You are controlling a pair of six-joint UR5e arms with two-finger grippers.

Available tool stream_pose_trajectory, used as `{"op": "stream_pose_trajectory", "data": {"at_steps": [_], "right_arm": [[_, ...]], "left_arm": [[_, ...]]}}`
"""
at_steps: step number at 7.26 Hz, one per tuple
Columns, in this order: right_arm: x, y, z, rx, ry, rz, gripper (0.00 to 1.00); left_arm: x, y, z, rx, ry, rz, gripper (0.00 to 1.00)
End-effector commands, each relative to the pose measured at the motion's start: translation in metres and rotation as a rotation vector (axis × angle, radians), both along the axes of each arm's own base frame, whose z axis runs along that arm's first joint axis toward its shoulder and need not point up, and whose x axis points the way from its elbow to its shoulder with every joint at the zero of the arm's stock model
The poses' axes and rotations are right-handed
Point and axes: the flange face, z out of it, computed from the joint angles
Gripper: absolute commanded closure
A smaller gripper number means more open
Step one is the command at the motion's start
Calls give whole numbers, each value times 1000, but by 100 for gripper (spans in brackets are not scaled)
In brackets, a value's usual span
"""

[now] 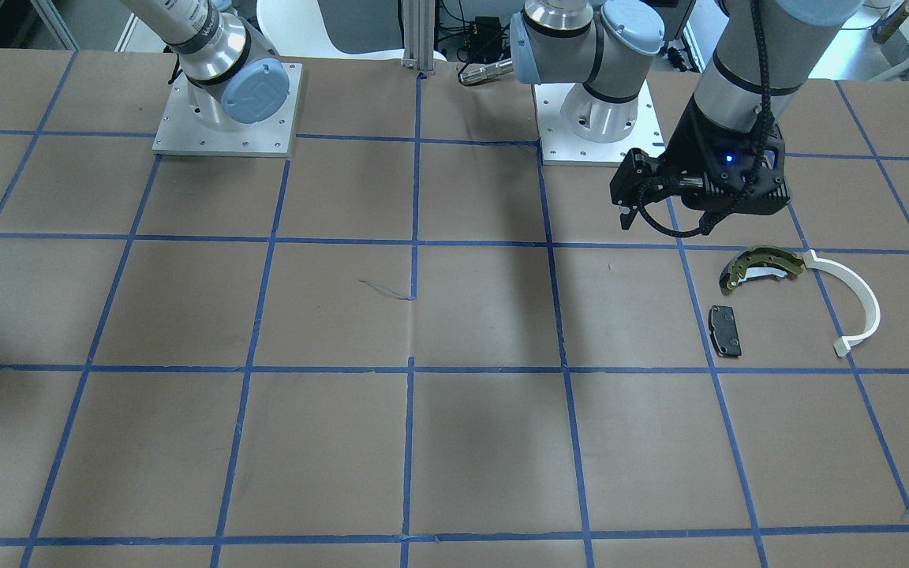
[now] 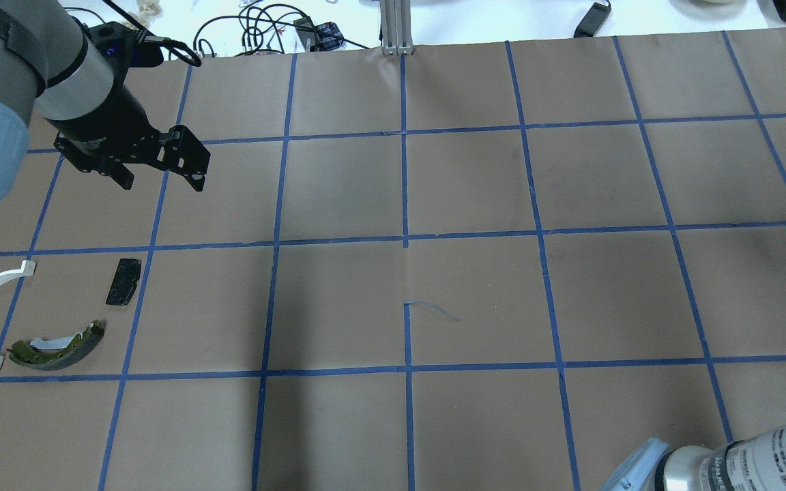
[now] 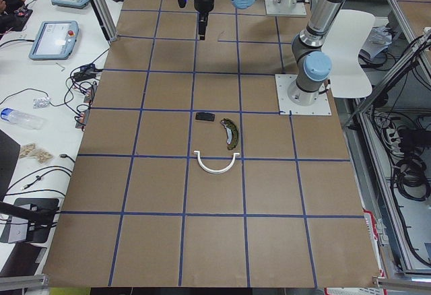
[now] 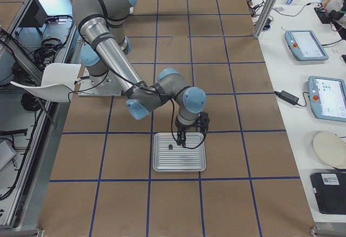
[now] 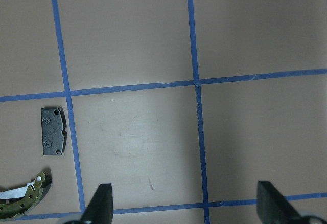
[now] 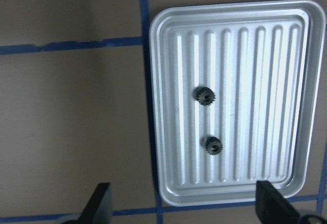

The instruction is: Place bearing gear from tray to pile

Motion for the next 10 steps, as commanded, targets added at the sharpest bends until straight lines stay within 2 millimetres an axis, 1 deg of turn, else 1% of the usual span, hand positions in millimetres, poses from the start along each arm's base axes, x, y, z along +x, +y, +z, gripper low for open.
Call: {"op": "stream_pose_trajectory", "data": {"at_steps": [1, 2, 3, 4, 5, 6, 7, 8, 10], "right_arm": [[-2, 21, -50, -21, 33, -20, 0], [7, 31, -71, -54, 76, 11, 0], [14, 36, -80, -68, 98, 78, 0], [15, 36, -82, -75, 93, 87, 0], [15, 36, -82, -77, 89, 124, 6], [15, 36, -87, -74, 76, 184, 11], [15, 36, -84, -77, 81, 178, 16], [15, 36, -88, -72, 73, 178, 27], [9, 42, -89, -84, 58, 157, 26]], "left_arm": [[2, -6, -7, 7, 3, 3, 0], [2, -6, -8, 12, 4, 3, 0], [2, -4, -6, 14, 1, 3, 0], [2, -5, -5, 5, 0, 4, 0], [1, -6, -5, 0, 6, 2, 0], [2, -7, -9, 9, 3, 3, 0], [2, -5, -6, 3, 3, 3, 0], [2, -6, -7, 4, 4, 1, 0], [6, -8, -7, 3, 4, 9, 0]]}}
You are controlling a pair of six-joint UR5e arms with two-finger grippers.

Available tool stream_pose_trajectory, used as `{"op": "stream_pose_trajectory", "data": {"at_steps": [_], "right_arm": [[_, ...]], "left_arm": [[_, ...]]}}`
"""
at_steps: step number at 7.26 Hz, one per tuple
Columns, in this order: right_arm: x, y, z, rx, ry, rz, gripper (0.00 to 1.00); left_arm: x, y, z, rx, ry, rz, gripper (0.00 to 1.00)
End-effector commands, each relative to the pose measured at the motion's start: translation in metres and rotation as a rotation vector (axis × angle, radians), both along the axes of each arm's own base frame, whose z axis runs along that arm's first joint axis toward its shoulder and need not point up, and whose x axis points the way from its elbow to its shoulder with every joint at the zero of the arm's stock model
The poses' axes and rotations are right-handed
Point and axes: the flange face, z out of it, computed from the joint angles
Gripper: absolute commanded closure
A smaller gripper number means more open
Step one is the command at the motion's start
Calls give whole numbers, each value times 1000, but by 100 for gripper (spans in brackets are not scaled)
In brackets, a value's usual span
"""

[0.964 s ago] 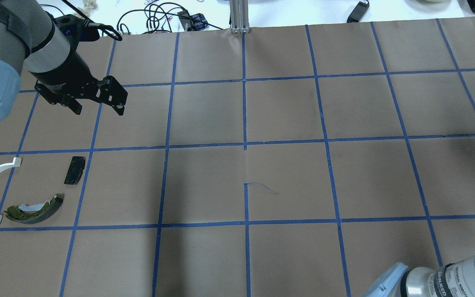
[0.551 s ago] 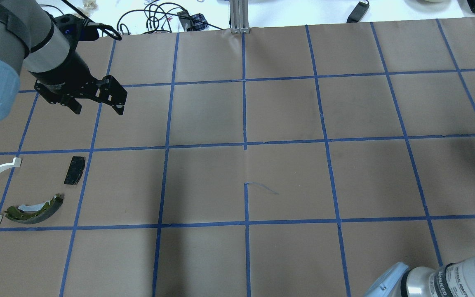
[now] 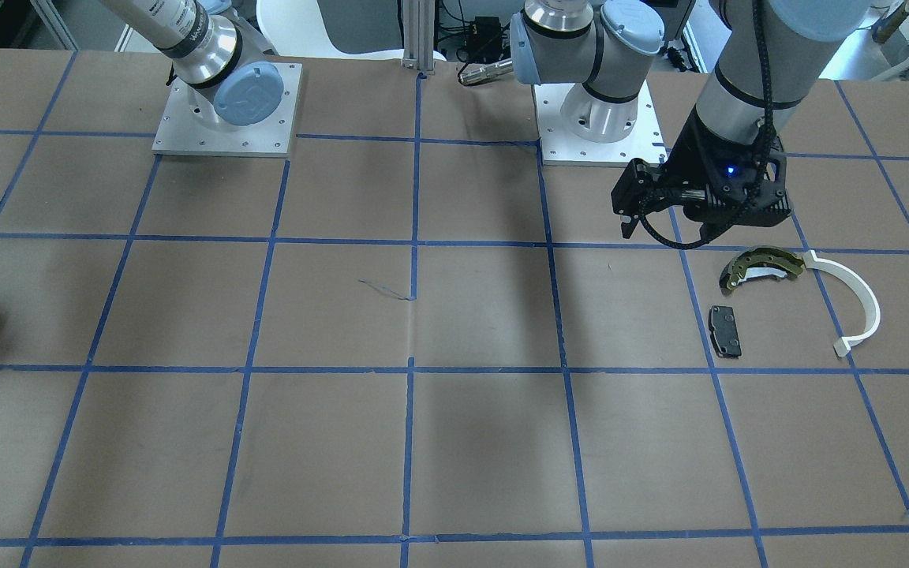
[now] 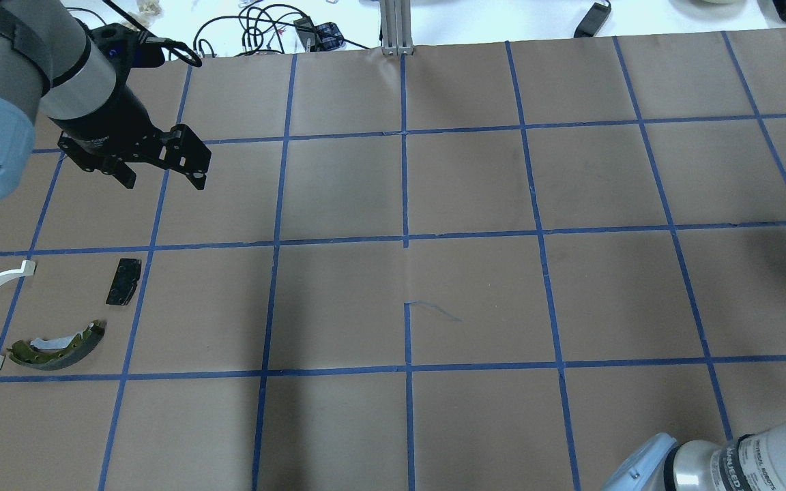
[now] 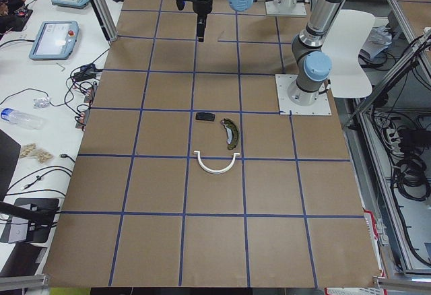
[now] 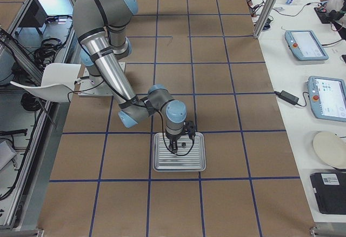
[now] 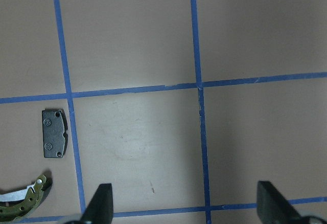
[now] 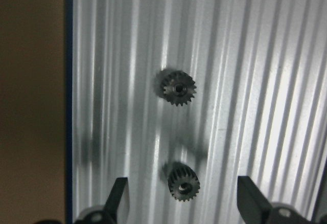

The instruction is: Place bearing gear from tray to pile

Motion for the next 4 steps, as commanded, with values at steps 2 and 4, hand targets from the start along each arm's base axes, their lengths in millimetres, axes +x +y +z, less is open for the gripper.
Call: {"op": "stream_pose_trajectory", "data": {"at_steps": [2, 4], "right_arm": [[-4, 4, -5, -25, -31, -14, 25], [-7, 3, -11, -12, -33, -4, 27]], "left_arm": [[4, -3, -2, -6, -1, 5, 0], [8, -3, -2, -4, -6, -65, 0]]}}
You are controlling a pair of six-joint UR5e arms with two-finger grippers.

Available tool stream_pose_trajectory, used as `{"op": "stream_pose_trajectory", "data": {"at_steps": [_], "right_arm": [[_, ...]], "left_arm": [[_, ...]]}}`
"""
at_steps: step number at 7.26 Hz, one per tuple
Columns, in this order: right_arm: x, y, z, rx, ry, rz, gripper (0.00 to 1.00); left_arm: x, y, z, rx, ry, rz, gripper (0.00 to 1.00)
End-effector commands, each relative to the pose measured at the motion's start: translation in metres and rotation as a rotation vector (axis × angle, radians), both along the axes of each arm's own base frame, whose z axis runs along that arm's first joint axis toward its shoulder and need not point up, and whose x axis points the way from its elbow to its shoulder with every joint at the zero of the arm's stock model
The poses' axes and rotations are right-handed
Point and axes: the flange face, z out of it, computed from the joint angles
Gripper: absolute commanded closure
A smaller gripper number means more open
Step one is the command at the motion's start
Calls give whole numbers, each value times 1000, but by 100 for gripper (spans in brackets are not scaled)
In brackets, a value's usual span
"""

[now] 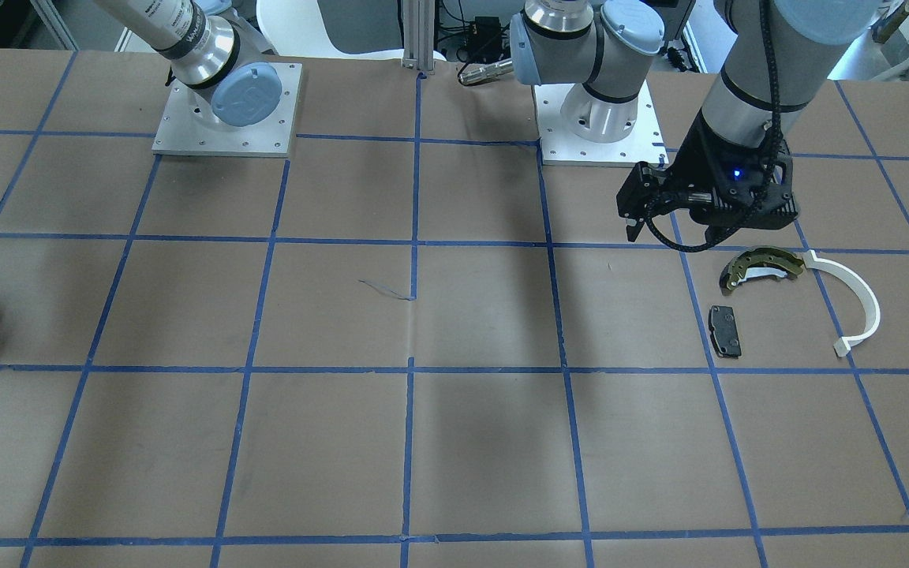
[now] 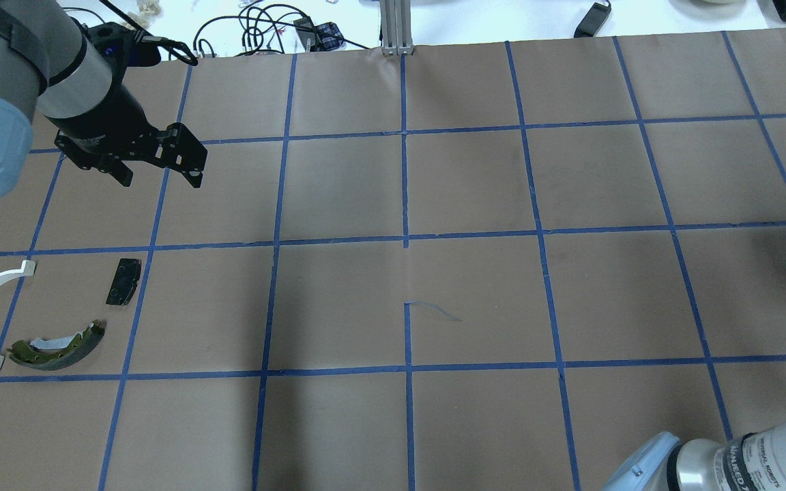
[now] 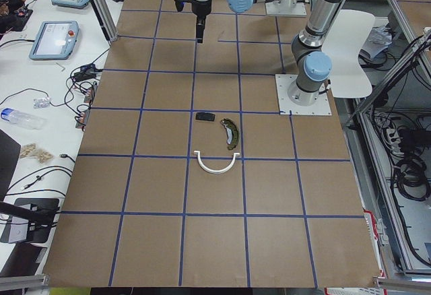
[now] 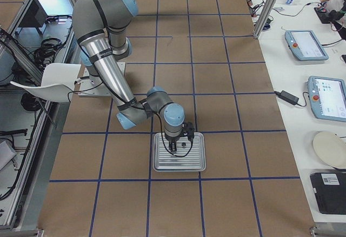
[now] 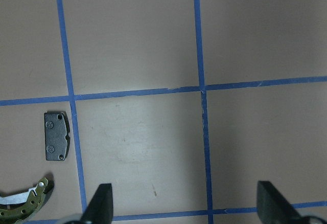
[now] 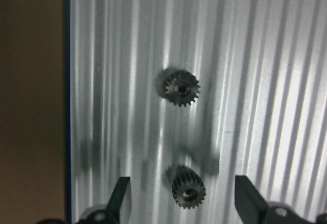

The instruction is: Place bearing gear from tray to pile

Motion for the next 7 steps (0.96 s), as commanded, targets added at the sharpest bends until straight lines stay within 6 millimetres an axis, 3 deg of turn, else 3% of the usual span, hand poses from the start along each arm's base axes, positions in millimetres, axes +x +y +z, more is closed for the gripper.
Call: {"op": "stream_pose_trajectory", "data": {"at_steps": [1, 2, 5, 7], "right_arm": [[-1, 1, -3, 8, 0, 3, 39], [-1, 1, -3, 11, 0, 3, 52], [0, 1, -4, 15, -5, 6, 81], [1, 3, 2, 16, 0, -3, 93]], "left_arm": [[2, -1, -1, 2, -2, -52, 0], [2, -2, -1, -1, 0, -51, 0], [9, -3, 0, -11, 12, -19, 0], [17, -5, 1, -15, 12, -3, 0]]}}
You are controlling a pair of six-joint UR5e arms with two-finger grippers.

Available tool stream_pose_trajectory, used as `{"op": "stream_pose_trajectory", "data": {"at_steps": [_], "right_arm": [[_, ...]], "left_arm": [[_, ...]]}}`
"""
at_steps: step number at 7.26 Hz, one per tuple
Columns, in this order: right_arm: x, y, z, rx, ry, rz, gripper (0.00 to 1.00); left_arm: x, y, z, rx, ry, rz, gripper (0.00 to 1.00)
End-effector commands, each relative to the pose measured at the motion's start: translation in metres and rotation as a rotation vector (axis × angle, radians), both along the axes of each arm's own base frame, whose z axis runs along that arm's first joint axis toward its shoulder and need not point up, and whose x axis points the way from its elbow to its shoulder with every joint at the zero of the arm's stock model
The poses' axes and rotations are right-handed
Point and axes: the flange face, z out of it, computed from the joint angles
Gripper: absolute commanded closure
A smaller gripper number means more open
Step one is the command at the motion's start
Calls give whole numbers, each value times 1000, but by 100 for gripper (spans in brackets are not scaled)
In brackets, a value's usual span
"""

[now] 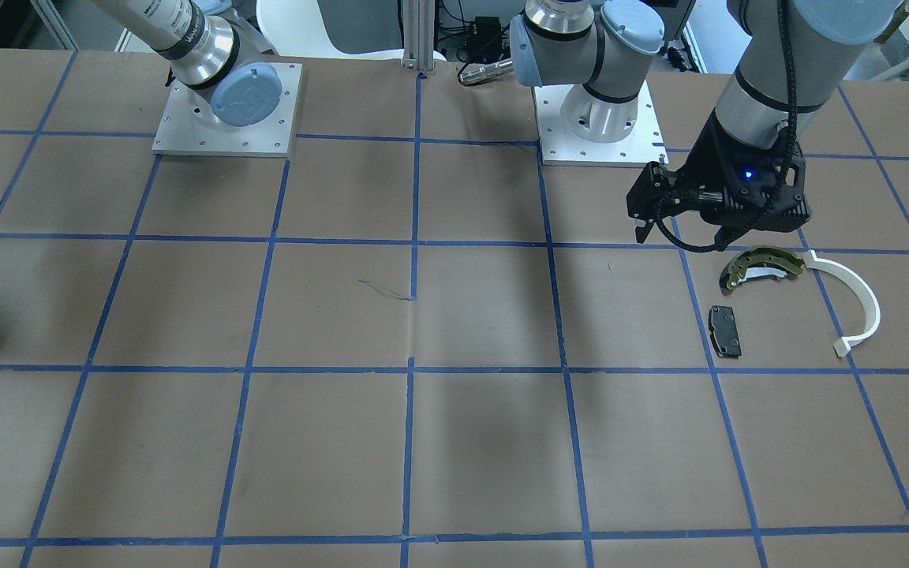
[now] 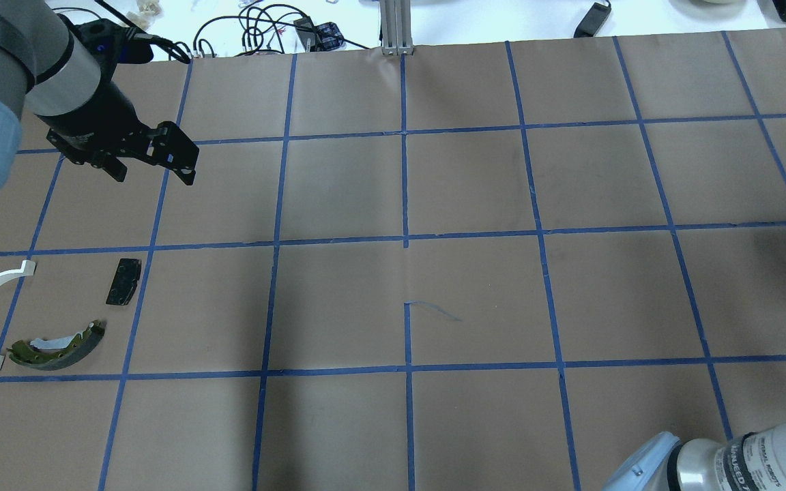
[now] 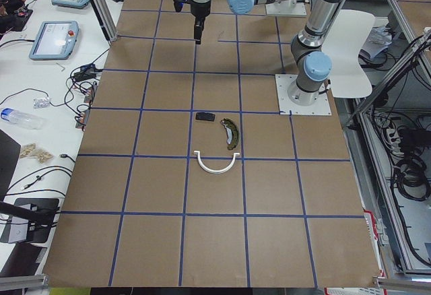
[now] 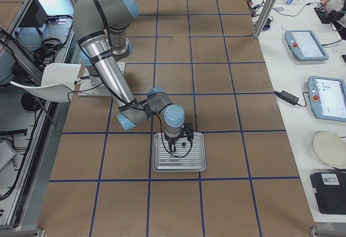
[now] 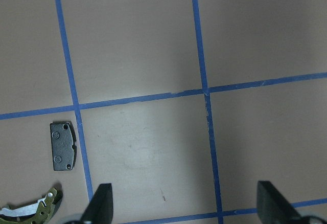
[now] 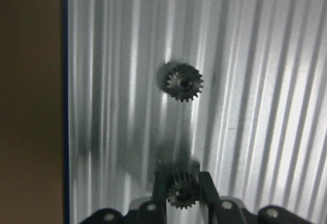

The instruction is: Place bearing gear from tray to pile

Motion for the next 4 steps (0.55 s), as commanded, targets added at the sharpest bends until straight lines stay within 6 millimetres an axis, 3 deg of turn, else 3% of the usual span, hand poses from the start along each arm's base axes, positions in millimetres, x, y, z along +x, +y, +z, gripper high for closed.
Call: {"op": "stream_pose_trajectory", "data": {"at_steps": [1, 2, 4], "right_arm": [[4, 0, 14, 8, 7, -24, 93], [24, -8, 38, -12, 10, -86, 96], [150, -63, 103, -5, 12, -48, 97]], "left_arm": [[7, -3, -1, 0, 1, 16, 0], [9, -2, -3, 6, -8, 4, 0], [9, -2, -2, 3, -7, -1, 0]]}}
